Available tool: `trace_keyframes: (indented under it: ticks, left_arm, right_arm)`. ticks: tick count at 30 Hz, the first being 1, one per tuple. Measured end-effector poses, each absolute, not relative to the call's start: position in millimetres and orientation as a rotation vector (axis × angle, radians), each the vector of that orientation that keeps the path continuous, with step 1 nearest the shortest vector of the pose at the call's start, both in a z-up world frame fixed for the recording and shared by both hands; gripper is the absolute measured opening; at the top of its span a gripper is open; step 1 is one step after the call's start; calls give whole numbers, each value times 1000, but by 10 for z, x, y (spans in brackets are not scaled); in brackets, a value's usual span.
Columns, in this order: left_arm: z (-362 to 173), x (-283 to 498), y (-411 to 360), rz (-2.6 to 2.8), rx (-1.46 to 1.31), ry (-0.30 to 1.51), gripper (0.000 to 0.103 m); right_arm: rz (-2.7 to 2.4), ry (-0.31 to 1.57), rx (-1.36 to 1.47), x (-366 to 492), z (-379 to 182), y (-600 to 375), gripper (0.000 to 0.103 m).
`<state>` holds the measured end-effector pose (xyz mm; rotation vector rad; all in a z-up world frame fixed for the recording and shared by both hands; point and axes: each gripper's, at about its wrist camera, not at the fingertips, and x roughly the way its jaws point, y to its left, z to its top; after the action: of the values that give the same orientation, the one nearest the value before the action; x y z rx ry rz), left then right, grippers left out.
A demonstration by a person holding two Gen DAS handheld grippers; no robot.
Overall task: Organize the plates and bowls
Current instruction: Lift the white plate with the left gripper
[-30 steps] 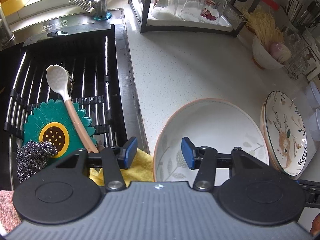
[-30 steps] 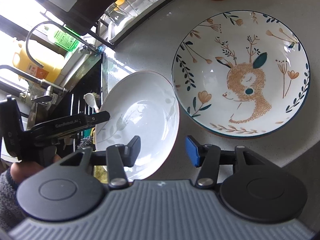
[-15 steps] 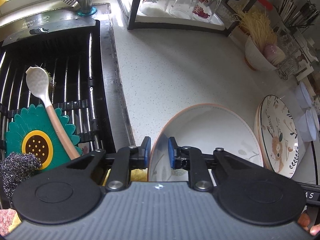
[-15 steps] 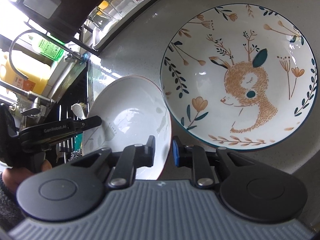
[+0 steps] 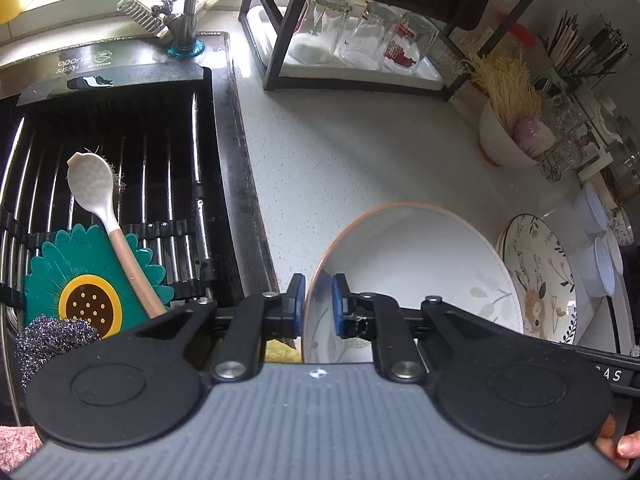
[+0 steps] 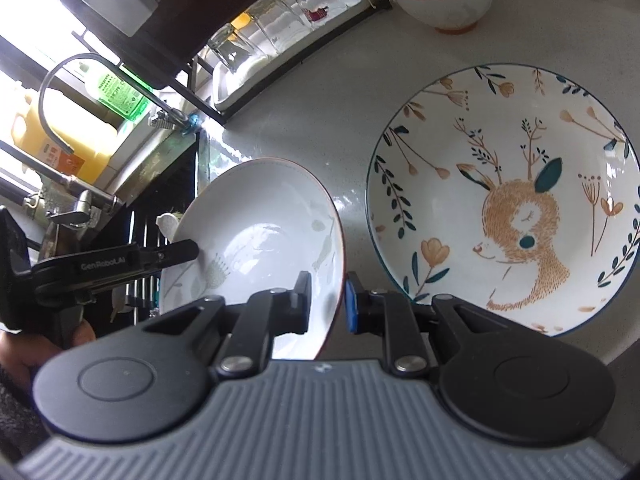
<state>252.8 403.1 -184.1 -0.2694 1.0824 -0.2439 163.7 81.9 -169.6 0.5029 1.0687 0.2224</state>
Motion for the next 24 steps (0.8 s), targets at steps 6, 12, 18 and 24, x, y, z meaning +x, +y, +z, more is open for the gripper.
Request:
trace_keyframes:
  ticks: [6, 12, 18, 24]
  left_arm:
    - [-1616, 2502, 4017, -253, -266, 1034, 15]
    - [-1494, 2451, 3889, -246, -289, 1008, 14]
    - [-1419, 2422, 3612, -246, -300, 987, 12]
    - [-1378, 2449, 3298, -249, -308, 972, 12]
  right_arm:
    - [231, 1015, 511, 1667, -1534, 784, 21]
    - [246, 977, 504, 1676, -1399, 631, 21]
    - [246, 927, 480, 1743, -1278, 385, 21]
    - [242, 897, 469, 1808, -1199, 97, 21]
